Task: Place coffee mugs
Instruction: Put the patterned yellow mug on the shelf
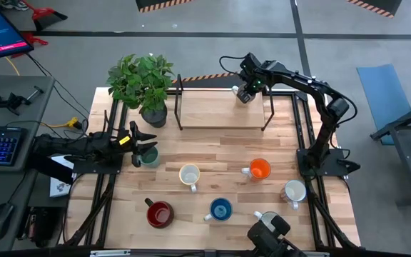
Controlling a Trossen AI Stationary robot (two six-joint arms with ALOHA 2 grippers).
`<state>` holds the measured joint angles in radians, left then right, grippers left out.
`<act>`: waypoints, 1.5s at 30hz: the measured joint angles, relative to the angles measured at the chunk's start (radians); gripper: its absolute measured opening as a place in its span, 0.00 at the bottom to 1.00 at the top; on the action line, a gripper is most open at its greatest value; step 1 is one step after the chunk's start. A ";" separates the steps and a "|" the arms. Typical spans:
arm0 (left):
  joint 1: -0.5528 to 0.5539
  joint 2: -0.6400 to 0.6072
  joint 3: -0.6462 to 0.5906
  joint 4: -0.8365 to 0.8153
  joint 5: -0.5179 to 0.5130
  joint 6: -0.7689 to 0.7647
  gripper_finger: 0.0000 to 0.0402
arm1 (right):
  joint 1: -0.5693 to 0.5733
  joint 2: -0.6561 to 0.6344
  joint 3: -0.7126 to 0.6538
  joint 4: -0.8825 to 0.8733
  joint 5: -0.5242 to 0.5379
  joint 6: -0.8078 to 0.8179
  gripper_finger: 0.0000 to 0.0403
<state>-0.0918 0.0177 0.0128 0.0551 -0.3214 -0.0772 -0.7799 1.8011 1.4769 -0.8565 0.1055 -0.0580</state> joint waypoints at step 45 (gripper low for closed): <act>0.000 0.000 0.000 0.000 0.000 0.002 0.30 | 0.001 0.000 0.009 -0.001 0.041 -0.048 0.32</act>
<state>-0.0919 0.0181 0.0128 0.0547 -0.3210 -0.0750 -0.7792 1.8011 1.4857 -0.8574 0.1462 -0.1056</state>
